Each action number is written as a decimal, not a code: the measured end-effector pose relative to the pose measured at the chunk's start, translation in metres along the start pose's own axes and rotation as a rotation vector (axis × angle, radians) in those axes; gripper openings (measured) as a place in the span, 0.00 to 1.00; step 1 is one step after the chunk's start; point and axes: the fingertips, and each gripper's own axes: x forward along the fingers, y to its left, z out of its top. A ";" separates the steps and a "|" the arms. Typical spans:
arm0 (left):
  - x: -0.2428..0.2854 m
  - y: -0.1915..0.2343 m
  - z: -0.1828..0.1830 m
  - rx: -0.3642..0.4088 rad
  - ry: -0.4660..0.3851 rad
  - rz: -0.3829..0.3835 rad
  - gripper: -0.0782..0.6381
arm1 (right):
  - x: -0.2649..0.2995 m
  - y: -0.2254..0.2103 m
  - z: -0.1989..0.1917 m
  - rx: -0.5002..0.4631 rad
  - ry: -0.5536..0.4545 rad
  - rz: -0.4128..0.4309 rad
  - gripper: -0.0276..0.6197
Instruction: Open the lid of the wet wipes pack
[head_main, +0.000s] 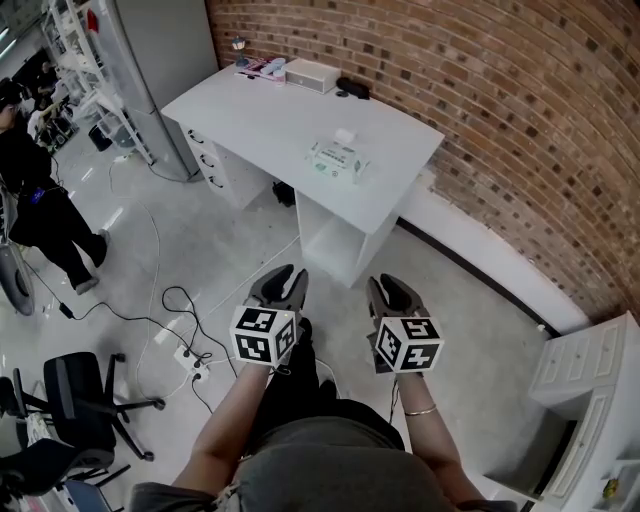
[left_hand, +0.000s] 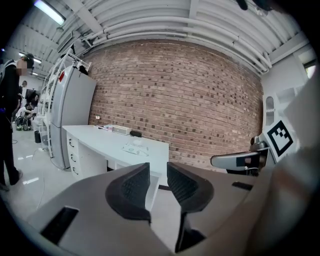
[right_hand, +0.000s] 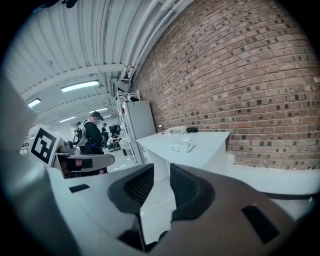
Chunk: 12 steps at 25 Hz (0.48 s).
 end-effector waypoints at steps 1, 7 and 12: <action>0.006 0.004 0.001 -0.002 0.002 -0.002 0.25 | 0.005 -0.002 0.002 0.002 0.000 -0.002 0.22; 0.049 0.037 0.015 -0.019 0.010 -0.010 0.28 | 0.047 -0.018 0.020 0.014 0.007 -0.024 0.22; 0.089 0.075 0.034 -0.038 -0.002 -0.011 0.31 | 0.095 -0.027 0.042 -0.001 0.006 -0.040 0.22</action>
